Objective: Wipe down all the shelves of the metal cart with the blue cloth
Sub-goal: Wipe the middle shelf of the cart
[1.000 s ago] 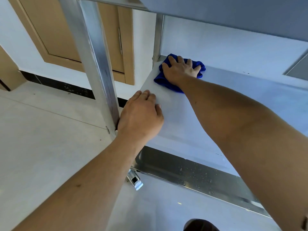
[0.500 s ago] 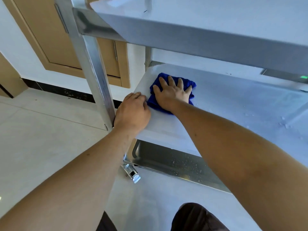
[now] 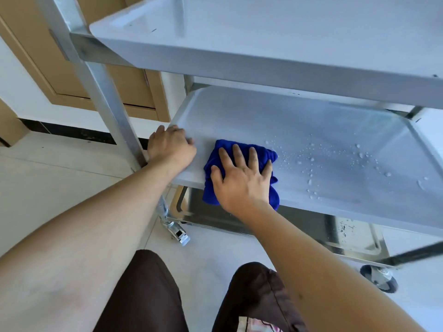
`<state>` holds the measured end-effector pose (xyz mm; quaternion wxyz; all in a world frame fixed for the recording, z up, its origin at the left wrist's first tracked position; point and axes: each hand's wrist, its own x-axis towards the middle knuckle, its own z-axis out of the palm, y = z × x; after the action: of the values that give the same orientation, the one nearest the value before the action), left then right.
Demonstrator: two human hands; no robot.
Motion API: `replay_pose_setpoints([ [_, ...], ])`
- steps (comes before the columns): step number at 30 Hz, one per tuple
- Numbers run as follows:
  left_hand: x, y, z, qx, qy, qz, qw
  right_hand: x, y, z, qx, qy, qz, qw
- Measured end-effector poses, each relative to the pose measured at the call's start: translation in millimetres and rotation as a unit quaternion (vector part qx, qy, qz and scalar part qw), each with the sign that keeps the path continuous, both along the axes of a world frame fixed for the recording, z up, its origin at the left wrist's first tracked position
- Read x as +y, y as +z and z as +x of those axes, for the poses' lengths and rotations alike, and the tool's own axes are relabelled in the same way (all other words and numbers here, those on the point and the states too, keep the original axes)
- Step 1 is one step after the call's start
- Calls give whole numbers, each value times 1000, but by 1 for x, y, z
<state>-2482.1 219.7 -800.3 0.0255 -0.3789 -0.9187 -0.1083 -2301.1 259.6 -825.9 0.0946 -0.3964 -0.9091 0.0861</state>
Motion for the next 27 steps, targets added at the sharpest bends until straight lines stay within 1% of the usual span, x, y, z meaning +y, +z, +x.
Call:
replay_pose_setpoints([
  [2, 13, 4, 7, -12, -9, 15, 1000, 1, -2, 12, -1, -1, 5, 1000],
  [4, 27, 3, 17, -53, -49, 54, 996, 7, -3, 19, -3, -8, 2, 1000],
  [6, 38, -2, 27, -83, -87, 75, 990, 17, -3, 21, -4, -26, 2, 1000],
  [10, 45, -16, 28, -52, -109, 93, 988, 45, -2, 10, -5, -58, 7, 998],
  [14, 44, -22, 27, -19, -120, 96, 988, 82, -2, -8, -30, -70, -3, 997],
  [17, 42, -25, 29, 4, -132, 102, 986, 111, -2, -27, -32, -78, 7, 996],
  [27, 42, -33, 25, 10, -140, 100, 985, 211, -2, -105, -28, -108, 7, 994],
])
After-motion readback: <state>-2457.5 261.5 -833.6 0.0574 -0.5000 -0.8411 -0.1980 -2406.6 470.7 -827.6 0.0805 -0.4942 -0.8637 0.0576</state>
